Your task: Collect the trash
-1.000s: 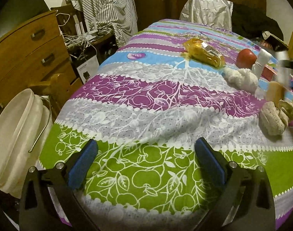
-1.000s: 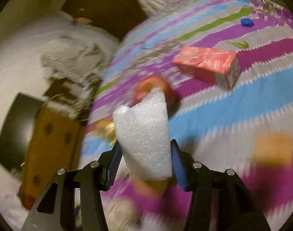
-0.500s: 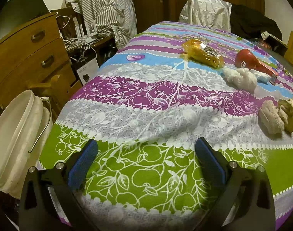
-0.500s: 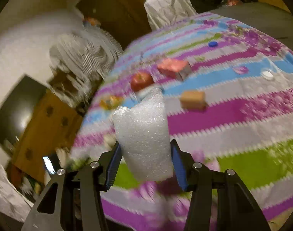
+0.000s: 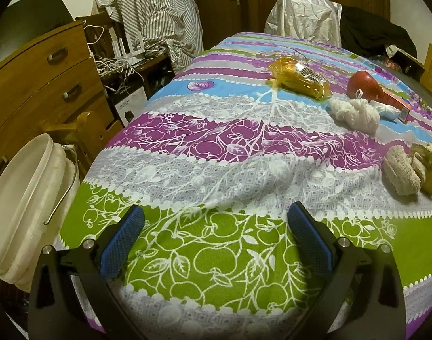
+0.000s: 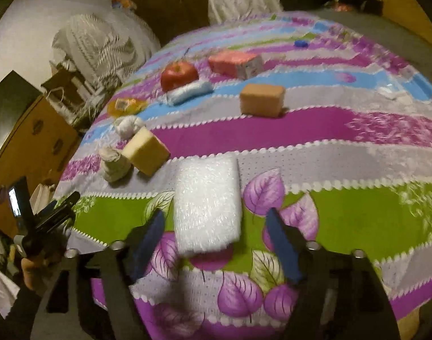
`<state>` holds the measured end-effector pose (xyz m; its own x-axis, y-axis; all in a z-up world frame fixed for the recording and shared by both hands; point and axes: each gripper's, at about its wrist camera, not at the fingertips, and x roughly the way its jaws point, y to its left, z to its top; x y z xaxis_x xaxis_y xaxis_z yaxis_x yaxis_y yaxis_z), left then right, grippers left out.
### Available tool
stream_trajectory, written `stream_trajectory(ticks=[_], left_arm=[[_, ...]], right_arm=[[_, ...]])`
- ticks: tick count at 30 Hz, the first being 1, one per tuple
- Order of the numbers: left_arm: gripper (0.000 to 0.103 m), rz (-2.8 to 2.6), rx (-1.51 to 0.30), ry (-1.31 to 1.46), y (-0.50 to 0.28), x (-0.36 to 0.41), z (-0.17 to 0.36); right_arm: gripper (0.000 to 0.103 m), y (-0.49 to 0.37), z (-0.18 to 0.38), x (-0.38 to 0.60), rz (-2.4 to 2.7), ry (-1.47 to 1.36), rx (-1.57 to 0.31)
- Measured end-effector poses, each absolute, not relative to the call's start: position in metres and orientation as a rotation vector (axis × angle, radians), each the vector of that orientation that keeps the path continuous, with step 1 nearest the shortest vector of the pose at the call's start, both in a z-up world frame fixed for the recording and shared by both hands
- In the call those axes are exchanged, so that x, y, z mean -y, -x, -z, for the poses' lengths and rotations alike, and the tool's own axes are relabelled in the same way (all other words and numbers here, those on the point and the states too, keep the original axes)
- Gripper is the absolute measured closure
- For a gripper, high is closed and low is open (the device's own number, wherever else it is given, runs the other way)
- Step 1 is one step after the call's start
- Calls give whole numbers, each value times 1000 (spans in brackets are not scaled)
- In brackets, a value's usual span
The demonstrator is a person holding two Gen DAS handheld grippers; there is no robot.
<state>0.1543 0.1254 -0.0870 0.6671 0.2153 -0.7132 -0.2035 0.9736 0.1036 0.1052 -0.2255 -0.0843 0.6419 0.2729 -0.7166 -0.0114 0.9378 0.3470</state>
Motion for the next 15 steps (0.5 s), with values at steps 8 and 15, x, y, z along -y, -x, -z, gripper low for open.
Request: stream_trajectory(ticks=[8, 15], left_arm=[[5, -235, -806, -15, -154, -126, 87], [5, -237, -806, -17, -154, -125, 87]], right_arm=[[21, -77, 77, 202, -111, -207, -712], [71, -91, 96, 206, -143, -268, -752]])
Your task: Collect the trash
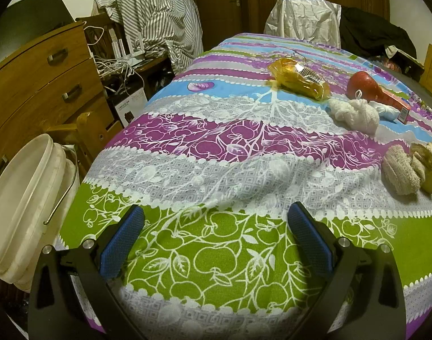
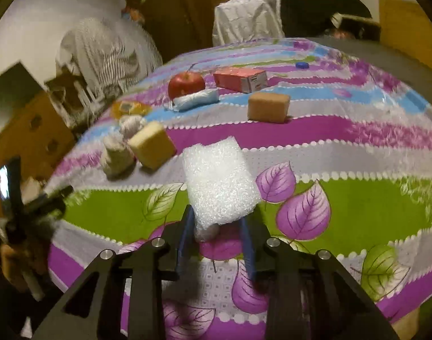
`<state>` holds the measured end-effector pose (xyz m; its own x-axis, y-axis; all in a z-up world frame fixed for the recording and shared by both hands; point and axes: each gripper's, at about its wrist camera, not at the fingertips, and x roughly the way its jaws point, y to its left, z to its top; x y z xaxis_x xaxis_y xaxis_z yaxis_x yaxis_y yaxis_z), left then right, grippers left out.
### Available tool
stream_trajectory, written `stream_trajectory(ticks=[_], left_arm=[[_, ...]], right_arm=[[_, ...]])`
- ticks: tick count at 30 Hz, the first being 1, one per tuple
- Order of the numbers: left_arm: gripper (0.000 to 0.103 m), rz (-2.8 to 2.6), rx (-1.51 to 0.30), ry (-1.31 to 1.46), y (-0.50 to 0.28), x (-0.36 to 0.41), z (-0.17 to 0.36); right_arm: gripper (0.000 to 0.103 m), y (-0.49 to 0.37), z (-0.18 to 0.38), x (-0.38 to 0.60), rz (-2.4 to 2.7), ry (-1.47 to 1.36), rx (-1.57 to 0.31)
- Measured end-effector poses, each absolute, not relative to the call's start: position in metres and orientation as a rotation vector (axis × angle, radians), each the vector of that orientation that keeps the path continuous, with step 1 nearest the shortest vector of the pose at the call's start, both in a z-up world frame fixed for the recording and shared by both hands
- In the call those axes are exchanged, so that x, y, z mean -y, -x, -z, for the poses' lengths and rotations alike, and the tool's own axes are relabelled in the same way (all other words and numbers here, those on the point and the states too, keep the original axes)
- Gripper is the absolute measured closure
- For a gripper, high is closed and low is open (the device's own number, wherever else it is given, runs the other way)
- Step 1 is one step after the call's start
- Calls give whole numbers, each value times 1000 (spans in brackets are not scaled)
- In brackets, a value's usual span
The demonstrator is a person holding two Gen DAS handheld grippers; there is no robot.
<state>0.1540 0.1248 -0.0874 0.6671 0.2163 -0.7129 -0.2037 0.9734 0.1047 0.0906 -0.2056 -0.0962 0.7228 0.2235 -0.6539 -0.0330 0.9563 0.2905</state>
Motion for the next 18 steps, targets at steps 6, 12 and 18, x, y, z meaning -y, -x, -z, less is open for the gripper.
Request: stream_trajectory(ticks=[6, 12, 18], left_arm=[[6, -237, -809, -20, -153, -124, 86], [8, 3, -686, -84, -124, -63, 43], [23, 328, -723, -155, -157, 23, 22]], right_arm=[[71, -77, 89, 217, -142, -312, -712], [71, -61, 79, 233, -143, -331, -669], [71, -52, 76, 249, -153, -390, -652]])
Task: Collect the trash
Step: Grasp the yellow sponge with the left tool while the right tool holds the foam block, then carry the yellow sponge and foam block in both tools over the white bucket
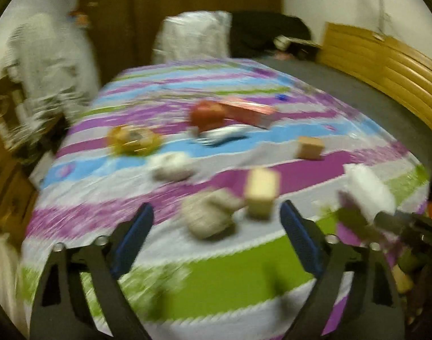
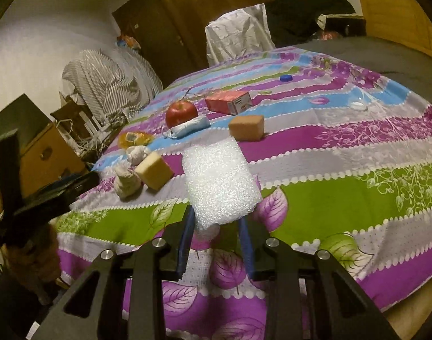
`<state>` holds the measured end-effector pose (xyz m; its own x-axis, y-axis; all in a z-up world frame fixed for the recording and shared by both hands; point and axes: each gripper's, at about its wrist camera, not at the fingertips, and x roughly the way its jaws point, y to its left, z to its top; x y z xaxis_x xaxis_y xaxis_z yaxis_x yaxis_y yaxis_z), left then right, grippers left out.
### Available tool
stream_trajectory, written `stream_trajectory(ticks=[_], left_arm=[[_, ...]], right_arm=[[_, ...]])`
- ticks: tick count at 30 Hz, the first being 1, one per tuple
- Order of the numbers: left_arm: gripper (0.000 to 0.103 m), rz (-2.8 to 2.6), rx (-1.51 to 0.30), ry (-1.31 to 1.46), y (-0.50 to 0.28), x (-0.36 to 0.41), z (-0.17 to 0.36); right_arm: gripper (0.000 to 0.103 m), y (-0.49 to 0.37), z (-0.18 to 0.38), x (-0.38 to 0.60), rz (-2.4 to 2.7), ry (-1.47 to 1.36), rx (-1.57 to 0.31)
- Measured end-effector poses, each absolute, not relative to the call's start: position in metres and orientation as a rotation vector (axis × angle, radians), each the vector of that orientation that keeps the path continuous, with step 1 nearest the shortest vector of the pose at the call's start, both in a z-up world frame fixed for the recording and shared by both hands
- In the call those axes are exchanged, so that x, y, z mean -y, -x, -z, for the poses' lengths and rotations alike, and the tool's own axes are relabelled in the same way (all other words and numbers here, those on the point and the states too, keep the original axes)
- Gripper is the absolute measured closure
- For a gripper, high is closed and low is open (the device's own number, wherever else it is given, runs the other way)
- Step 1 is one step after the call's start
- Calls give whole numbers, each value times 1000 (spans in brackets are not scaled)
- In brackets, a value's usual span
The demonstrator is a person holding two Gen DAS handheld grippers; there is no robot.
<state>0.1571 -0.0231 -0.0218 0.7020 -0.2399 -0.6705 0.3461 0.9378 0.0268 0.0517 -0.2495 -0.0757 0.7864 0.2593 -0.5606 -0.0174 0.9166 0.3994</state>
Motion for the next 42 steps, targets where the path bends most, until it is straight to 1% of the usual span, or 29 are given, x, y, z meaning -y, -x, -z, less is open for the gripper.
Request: stream_trajectory(ticks=[1, 3, 6, 8, 9, 10, 13, 15, 17, 20, 23, 25, 27, 30, 34, 42], left_arm=[[29, 342, -740, -179, -169, 35, 25], [38, 365, -786, -214, -188, 51, 32], [39, 392, -826, -330, -205, 74, 49], [52, 420, -873, -372, -213, 84, 61], [64, 439, -892, -371, -217, 86, 63], [73, 467, -900, -363, -218, 88, 64], [73, 477, -858, -388, -210, 91, 57], [73, 473, -818, -323, -205, 83, 39], [73, 458, -743, -188, -198, 57, 4], [73, 402, -613, -71, -179, 19, -44], [73, 278, -515, -20, -155, -23, -79], [73, 218, -493, 19, -145, -47, -88], [73, 162, -512, 79, -136, -72, -90], [73, 55, -549, 122, -120, -107, -76], [73, -40, -615, 130, -104, -129, -54], [73, -151, -706, 68, -62, -146, -16]], right_arm=[[71, -51, 75, 251, -153, -396, -650], [71, -48, 74, 254, -154, -405, -647], [71, -46, 74, 261, -154, -417, -643], [71, -45, 75, 264, -154, -430, -645], [71, -44, 76, 266, -151, -435, -644], [71, -44, 77, 267, -150, -438, -644], [71, -42, 77, 270, -151, -456, -642], [71, -42, 75, 270, -157, -460, -636], [71, -40, 70, 266, -167, -453, -625], [71, -40, 60, 259, -187, -442, -607], [71, -39, 49, 248, -217, -426, -590], [71, -38, 41, 239, -241, -414, -581], [71, -38, 34, 228, -267, -400, -573], [71, -38, 23, 203, -323, -366, -573], [71, -39, 16, 170, -392, -325, -591], [71, -43, 9, 83, -540, -232, -644]])
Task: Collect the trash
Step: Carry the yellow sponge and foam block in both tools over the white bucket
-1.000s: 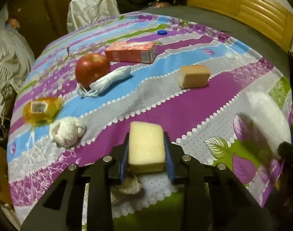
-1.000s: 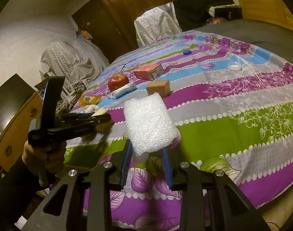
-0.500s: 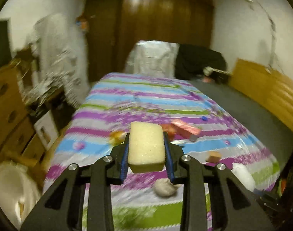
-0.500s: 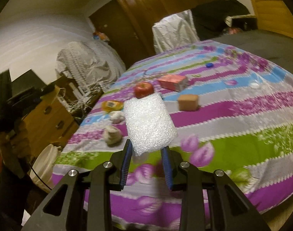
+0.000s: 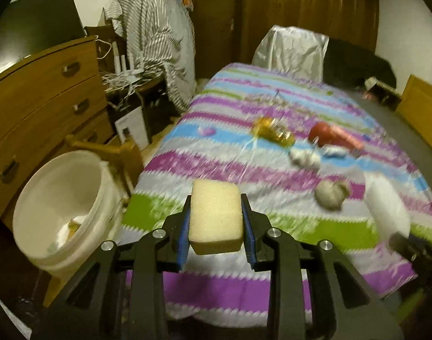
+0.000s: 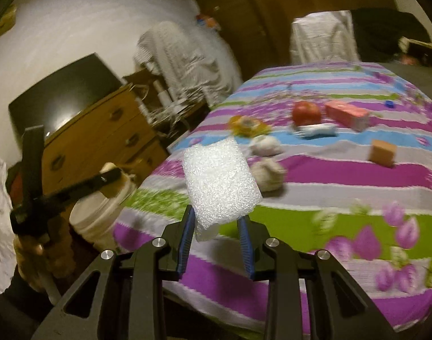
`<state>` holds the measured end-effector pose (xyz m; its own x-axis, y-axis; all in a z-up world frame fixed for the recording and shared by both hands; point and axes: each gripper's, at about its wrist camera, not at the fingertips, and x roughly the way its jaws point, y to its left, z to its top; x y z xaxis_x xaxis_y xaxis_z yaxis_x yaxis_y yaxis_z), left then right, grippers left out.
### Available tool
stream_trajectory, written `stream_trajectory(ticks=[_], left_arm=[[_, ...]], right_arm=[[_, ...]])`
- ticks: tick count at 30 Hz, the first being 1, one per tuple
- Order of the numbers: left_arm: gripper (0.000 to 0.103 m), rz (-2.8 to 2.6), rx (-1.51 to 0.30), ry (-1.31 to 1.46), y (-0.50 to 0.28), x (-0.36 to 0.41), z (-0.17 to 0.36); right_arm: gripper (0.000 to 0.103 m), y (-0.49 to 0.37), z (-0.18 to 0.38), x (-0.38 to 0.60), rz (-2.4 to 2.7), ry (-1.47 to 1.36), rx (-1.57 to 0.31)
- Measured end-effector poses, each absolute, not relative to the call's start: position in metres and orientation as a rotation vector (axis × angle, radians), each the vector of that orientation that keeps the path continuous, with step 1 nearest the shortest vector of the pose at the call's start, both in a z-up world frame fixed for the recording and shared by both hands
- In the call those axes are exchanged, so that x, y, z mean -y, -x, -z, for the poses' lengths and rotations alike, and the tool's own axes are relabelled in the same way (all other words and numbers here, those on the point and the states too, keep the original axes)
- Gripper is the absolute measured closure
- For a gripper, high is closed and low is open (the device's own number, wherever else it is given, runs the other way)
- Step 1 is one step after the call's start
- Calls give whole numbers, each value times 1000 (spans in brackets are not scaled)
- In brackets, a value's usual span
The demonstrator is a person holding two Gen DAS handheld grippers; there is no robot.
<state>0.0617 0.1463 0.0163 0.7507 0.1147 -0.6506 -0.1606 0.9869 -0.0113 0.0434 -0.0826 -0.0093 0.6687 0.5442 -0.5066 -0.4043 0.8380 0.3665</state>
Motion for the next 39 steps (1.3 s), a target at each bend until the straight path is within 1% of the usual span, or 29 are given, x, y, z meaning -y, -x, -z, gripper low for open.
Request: stream_trajectory(ticks=[7, 12, 16, 20, 27, 32, 39], left_arm=[[73, -245, -755, 13, -50, -156, 10], [73, -288, -756, 37, -45, -176, 12], [73, -321, -743, 64, -40, -195, 10], [73, -359, -730, 91, -34, -219, 4], [73, -475, -676, 84, -29, -277, -25], [73, -570, -654, 85, -30, -328, -43], [73, -637, -679, 100, -36, -379, -46]], right_arm=[[71, -45, 19, 21, -583, -161, -701], [71, -48, 32, 1, -587, -131, -757], [71, -54, 31, -16, -602, -104, -766], [71, -63, 17, -42, -637, -75, -741], [71, -88, -32, -116, -764, -33, -683], [71, -111, -57, -183, -859, -10, -710], [71, -126, -80, -270, -945, 58, -752]])
